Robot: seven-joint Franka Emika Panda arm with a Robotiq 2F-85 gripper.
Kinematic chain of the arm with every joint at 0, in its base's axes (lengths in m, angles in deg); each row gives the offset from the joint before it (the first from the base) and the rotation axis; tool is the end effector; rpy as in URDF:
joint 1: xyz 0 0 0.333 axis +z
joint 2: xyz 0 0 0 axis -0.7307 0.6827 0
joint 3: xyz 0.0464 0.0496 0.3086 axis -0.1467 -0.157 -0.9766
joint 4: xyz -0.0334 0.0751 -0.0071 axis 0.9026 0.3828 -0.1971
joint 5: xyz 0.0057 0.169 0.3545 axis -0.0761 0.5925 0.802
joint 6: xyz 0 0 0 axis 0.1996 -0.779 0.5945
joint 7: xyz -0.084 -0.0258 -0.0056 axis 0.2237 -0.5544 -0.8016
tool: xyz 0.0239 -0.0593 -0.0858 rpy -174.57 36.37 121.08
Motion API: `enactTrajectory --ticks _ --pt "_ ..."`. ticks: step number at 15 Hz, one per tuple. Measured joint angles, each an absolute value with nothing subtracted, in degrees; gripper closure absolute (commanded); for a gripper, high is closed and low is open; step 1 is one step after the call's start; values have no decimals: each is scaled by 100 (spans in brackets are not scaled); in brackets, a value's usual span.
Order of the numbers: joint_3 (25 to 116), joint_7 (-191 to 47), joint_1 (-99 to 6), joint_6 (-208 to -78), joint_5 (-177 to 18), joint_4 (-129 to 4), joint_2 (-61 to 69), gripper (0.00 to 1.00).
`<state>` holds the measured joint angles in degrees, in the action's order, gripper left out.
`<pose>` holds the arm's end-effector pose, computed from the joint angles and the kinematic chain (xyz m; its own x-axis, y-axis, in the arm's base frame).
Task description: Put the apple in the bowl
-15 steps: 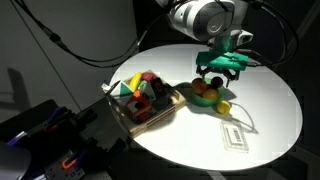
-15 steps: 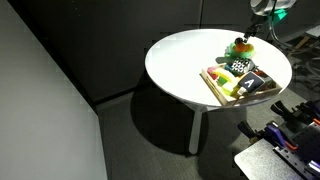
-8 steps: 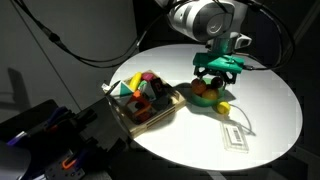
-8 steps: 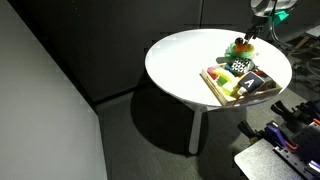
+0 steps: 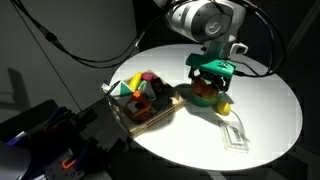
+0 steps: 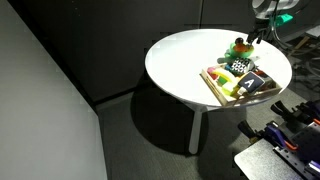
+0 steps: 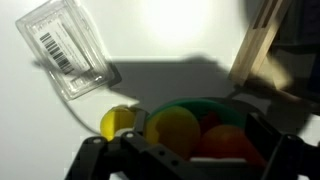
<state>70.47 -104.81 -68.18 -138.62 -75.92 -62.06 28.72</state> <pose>0.6250 -0.2871 0.2023 0.9956 0.0631 -0.0698 0.0638 -0.9979 0.0070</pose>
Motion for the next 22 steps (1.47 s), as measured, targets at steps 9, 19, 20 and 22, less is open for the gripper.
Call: enactTrajectory --ticks 9,19,20,22 --pt "7347 -9876 -6597 -13030 -7669 -6865 2307 0" --pt "7507 -9455 -6419 -12790 -7709 -7835 1440 0" --pt "7518 -9412 -6401 -12790 -7709 -7922 1372 0" --pt "7544 -9342 -6357 -12790 -7710 -8097 1234 0"
